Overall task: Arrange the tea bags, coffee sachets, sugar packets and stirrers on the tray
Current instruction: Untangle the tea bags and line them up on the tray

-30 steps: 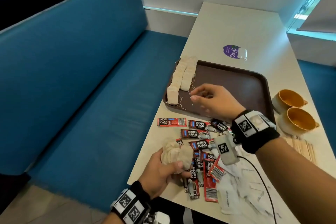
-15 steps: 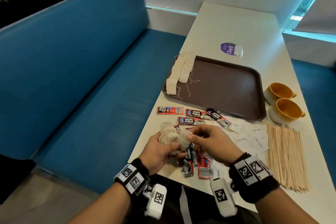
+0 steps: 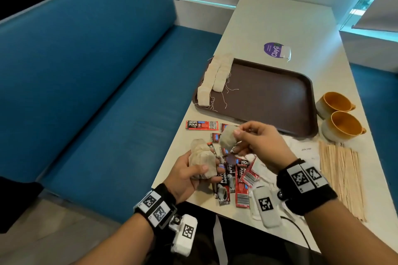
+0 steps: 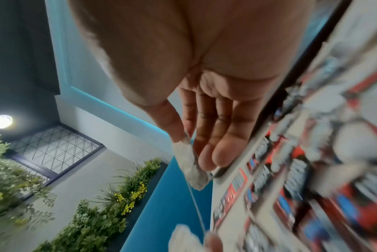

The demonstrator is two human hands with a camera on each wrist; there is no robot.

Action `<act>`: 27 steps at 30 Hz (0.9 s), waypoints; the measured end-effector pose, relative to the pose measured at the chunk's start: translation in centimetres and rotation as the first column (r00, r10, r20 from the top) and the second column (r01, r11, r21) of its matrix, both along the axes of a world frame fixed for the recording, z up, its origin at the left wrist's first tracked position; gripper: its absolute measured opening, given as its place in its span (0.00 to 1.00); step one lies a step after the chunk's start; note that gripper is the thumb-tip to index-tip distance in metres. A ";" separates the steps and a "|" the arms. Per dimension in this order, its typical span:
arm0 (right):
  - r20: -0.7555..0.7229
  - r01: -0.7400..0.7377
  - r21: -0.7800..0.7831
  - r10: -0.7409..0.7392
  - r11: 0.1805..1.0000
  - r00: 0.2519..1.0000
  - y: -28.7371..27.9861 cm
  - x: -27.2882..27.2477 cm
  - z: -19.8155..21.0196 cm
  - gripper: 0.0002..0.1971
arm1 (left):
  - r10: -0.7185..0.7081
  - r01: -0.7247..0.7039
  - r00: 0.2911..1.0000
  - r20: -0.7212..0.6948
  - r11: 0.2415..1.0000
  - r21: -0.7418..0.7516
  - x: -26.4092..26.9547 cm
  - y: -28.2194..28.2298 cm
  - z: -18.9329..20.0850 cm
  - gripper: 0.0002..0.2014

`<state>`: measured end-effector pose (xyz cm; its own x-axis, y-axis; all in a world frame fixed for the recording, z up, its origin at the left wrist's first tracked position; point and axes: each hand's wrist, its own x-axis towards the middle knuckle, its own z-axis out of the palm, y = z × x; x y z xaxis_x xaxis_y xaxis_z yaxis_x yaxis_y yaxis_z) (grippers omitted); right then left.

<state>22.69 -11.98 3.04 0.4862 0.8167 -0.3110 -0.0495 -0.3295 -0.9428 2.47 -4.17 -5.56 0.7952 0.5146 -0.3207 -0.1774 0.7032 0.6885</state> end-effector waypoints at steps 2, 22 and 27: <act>0.039 0.046 0.029 -0.047 0.999 0.998 1.7 1.7 0.5 0.04 | -0.023 0.023 1.000 -0.003 1.000 0.011 0.0 0.2 0.0 0.30; 0.305 -0.014 -0.303 0.111 0.953 0.946 19.7 10.7 -3.7 0.05 | -0.101 0.101 0.992 -0.074 0.995 -0.007 0.2 0.5 -0.1 0.29; 0.365 0.046 -0.251 0.051 0.967 0.929 20.2 11.5 -3.9 0.08 | -0.109 0.108 0.993 -0.052 0.994 -0.020 0.2 0.7 -0.3 0.29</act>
<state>34.17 8.26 -0.88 0.6030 0.7366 -0.3063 0.2841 -0.5571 -0.7803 2.66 -3.51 -5.84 0.8278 0.4200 -0.3719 -0.0630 0.7283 0.6823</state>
